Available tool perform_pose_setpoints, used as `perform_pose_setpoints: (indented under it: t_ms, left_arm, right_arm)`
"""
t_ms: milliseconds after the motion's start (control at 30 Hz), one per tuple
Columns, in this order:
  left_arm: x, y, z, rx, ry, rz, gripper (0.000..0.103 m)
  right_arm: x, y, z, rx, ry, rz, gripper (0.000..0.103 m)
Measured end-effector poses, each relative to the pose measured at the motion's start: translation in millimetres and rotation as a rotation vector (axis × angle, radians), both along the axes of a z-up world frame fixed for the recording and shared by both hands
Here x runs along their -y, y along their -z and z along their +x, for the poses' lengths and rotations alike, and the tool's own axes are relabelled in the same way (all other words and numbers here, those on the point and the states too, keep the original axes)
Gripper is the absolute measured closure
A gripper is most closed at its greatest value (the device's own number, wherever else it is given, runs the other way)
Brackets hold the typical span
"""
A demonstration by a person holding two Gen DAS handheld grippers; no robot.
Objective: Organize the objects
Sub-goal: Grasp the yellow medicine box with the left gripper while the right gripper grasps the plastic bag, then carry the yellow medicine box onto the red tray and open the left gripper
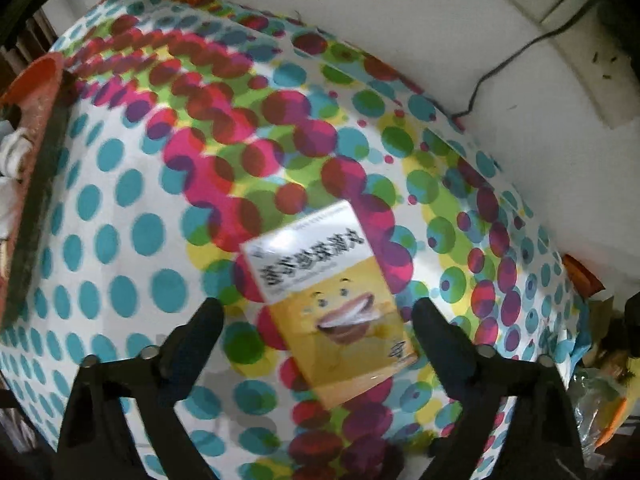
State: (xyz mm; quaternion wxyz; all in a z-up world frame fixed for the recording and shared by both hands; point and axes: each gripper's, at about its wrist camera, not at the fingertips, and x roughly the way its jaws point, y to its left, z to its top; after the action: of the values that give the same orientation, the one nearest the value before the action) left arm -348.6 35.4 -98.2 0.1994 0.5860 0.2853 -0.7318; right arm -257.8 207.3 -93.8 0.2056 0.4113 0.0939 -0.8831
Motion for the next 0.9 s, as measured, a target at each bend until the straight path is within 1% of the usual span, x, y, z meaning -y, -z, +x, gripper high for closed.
perform_pose_setpoints:
  t_ms: [33,67,133,167,333,400,467,600,767,900]
  left_arm:
    - [0,0,-1,0.001,0.002,-0.012,0.021]
    - [1,-2,0,-0.014,-0.01,-0.021,0.033]
    - [6,-5,3,-0.046,-0.018,-0.034,0.042]
    - [7,-5,3,-0.056,-0.009,-0.037,0.043]
    - [16,-6,10,-0.116,0.074,-0.025,0.049]
    - [18,-7,15,-0.129,0.116,-0.034,0.051]
    - [21,-10,23,-0.14,0.155,-0.062,0.053]
    - [30,-19,48,-0.177,0.237,-0.138,0.053]
    - [48,-43,82,-0.231,0.332,-0.234,0.053]
    - [54,-60,110,-0.264,0.368,-0.268,0.053]
  right_arm:
    - [-1,0,-1,0.006,-0.001,-0.01,0.07]
    - [-2,1,-2,0.008,0.002,-0.012,0.07]
    - [-2,2,-3,0.014,0.002,-0.012,0.07]
    - [-2,2,-3,0.015,0.003,-0.011,0.07]
    - [-4,3,-5,0.024,0.017,-0.016,0.07]
    - [-5,3,-5,0.026,0.023,-0.012,0.07]
    - [-4,4,-5,0.022,0.028,0.001,0.07]
    - [0,5,-4,0.008,0.033,0.041,0.07]
    - [1,5,-5,0.006,0.058,0.048,0.07]
    - [4,4,-2,0.006,0.118,0.048,0.07]
